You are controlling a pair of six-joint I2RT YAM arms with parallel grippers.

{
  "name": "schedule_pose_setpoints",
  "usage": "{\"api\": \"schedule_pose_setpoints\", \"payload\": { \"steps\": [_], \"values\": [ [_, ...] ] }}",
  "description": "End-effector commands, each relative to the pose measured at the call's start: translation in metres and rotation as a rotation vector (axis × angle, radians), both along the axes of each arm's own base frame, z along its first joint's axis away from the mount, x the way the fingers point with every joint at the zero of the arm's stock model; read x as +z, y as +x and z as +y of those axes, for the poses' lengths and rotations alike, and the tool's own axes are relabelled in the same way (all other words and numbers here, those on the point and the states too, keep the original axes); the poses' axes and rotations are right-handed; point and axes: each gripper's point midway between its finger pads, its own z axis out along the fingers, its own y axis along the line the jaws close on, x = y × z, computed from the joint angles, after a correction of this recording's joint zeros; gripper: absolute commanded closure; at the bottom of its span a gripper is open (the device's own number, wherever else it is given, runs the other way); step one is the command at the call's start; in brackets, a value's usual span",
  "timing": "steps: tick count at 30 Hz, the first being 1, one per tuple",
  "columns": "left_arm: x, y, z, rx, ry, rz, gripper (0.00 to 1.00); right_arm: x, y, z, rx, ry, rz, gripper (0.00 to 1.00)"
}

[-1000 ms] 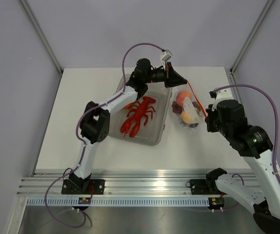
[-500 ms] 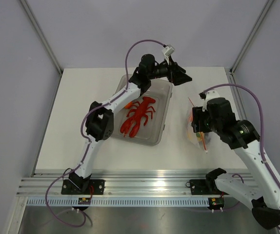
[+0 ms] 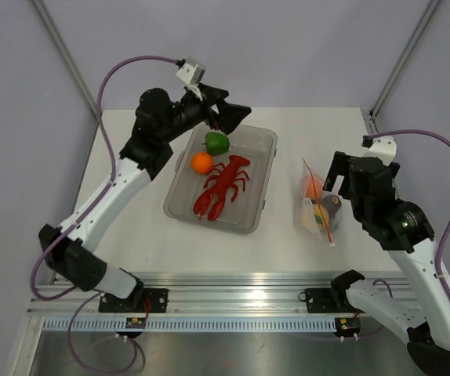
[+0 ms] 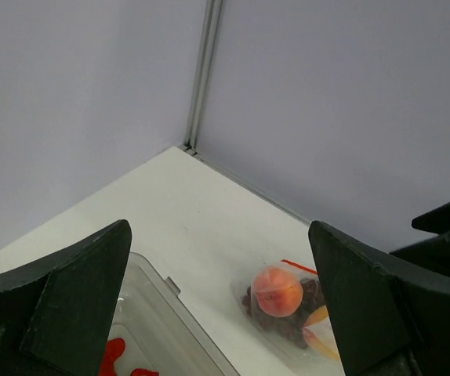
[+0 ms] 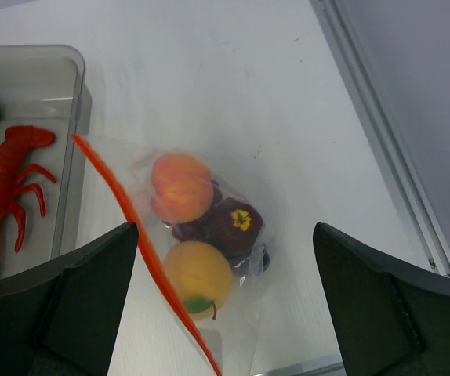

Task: Place the food in the zip-top bag and seal the zipper
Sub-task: Reset both arms

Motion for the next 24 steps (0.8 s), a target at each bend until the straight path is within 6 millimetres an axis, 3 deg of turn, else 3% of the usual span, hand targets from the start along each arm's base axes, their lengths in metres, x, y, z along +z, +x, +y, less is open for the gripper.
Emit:
{"api": "schedule_pose_setpoints", "payload": {
  "steps": [1,2,4,5,7,9,12,17,24],
  "values": [
    [-0.053,0.005,0.031,0.183,0.113,0.074,0.01,0.028,0.009,-0.025,-0.212,0.026,-0.119,0.00],
    [-0.082,0.005,0.041,0.232,0.148,0.121,0.01,0.029,0.011,-0.027,-0.233,0.035,-0.122,0.01],
    [-0.086,-0.005,0.057,0.290,0.132,0.139,0.01,0.029,0.019,-0.028,-0.250,0.047,-0.118,0.01],
    [-0.107,-0.010,0.062,0.297,0.158,0.180,0.01,0.030,0.023,-0.036,-0.285,0.056,-0.126,0.00],
    [-0.118,-0.021,0.070,0.309,0.173,0.213,0.01,0.026,0.034,-0.036,-0.273,0.094,-0.110,0.01],
    [-0.144,-0.029,0.080,0.332,0.224,0.275,0.01,0.021,0.046,-0.050,-0.298,0.142,-0.106,0.01],
    [-0.165,-0.038,0.098,0.394,0.282,0.314,0.01,0.021,0.057,-0.068,-0.357,0.144,-0.098,0.00],
    [-0.164,-0.047,0.118,0.467,0.292,0.328,0.01,0.012,0.059,-0.080,-0.475,0.138,-0.051,0.01],
    [-0.158,-0.053,0.126,0.487,0.285,0.318,0.01,-0.004,0.064,-0.073,-0.454,0.173,-0.026,0.00]
  ]
}}
